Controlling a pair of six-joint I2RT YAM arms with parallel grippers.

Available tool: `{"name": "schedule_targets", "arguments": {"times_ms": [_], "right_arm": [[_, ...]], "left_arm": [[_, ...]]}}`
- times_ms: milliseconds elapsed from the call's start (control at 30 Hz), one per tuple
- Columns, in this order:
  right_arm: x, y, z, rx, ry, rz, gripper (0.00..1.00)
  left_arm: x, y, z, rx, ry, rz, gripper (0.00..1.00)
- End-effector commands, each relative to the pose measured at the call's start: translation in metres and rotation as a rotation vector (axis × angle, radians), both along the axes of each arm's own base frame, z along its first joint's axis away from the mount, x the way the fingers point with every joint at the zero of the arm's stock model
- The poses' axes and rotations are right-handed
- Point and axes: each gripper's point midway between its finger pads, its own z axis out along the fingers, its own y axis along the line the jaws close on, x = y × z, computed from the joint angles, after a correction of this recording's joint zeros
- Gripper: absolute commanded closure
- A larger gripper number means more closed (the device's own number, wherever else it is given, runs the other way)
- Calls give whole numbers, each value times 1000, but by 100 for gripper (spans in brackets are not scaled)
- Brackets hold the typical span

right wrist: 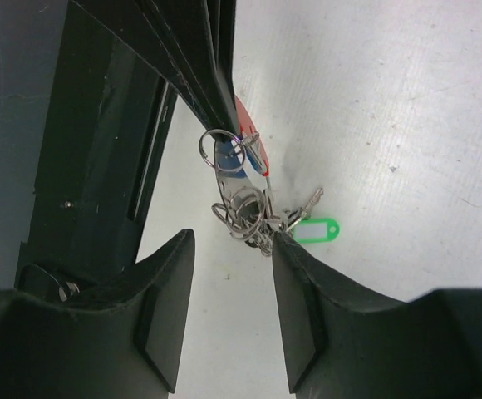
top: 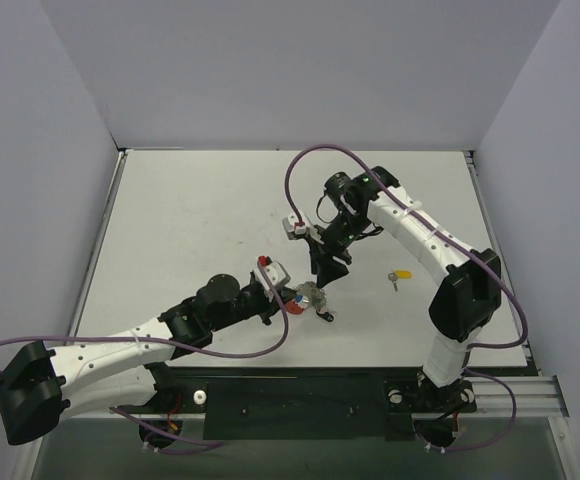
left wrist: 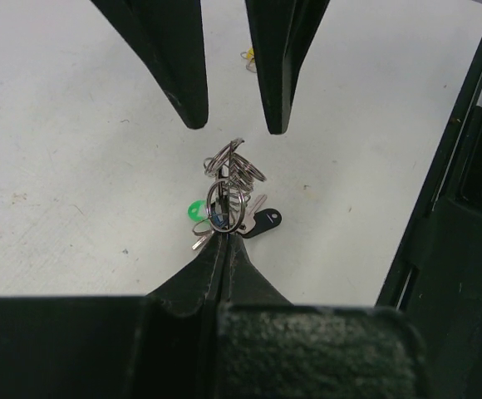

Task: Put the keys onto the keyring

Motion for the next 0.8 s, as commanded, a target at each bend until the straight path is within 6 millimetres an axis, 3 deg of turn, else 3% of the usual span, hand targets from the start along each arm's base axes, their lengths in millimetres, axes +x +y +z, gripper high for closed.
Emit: {"name": "schedule_targets", "arguments": {"times_ms": [0, 100, 233, 533, 767], "right_arm": [[9, -4, 23, 15, -28, -153, 59], [7, -5, 27, 28, -55, -146, 59], [-3, 3, 14, 9, -96, -99, 60], [27, 15, -5, -67, -210, -206, 62], [18, 20, -14, -76, -205, -163, 67]], "left_arm": [[6, -1, 29, -126, 62, 59, 100], [7, 2, 30, -141, 104, 88, 100], [10, 3, 28, -147, 152, 115, 100], [12, 2, 34, -167, 168, 126, 100], [14, 3, 33, -169, 173, 133, 100]]}}
